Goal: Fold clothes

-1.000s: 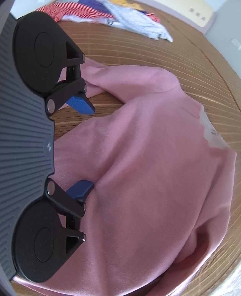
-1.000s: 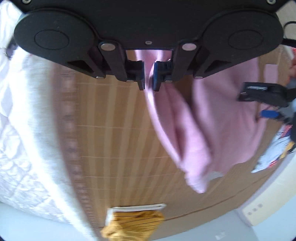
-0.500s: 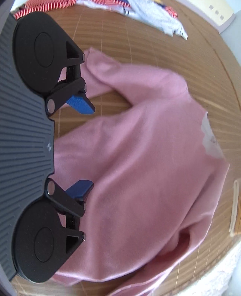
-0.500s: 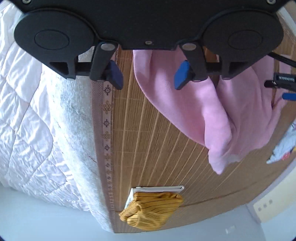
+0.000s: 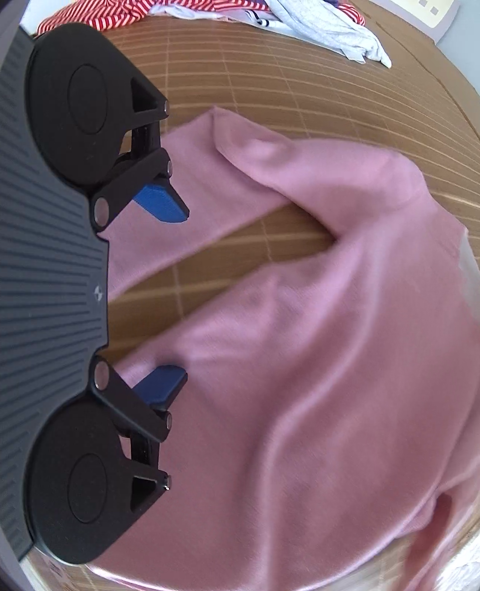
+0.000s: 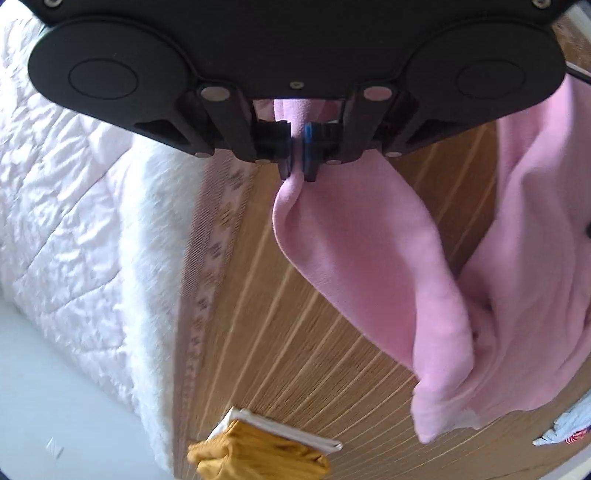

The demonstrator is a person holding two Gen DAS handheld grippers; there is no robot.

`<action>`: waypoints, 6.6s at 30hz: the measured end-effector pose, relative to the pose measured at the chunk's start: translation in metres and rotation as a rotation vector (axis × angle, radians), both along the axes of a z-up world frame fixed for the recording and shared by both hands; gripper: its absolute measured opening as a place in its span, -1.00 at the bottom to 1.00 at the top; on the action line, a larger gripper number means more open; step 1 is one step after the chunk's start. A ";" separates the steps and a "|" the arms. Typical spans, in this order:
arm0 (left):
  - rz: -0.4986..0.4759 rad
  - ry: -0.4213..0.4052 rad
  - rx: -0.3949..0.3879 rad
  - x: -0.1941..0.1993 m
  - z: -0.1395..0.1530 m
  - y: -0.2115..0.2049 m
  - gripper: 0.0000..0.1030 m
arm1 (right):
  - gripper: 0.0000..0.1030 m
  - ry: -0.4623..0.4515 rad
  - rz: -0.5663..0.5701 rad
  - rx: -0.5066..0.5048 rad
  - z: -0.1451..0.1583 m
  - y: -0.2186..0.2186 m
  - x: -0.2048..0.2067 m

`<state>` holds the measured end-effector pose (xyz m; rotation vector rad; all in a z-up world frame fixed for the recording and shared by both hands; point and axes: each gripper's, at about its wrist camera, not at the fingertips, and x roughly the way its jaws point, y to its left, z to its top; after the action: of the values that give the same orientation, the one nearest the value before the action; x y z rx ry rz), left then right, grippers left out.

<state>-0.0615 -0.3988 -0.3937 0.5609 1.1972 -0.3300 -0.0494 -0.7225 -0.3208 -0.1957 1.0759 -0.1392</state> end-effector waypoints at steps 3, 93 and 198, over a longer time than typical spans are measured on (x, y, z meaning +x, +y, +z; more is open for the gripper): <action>-0.011 0.010 0.006 -0.004 0.001 0.015 0.74 | -0.87 -0.040 -0.009 -0.149 0.024 -0.032 0.025; 0.103 0.028 -0.167 0.007 0.067 0.084 0.72 | -0.25 0.053 -0.443 0.601 -0.025 0.075 -0.150; 0.237 -0.058 0.031 0.135 0.039 0.081 0.93 | 0.38 -0.190 -0.012 0.342 0.010 0.003 0.047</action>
<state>0.0731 -0.3176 -0.3543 0.4470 1.2002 -0.0934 -0.0021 -0.7191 -0.3109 0.1305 0.8959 0.0169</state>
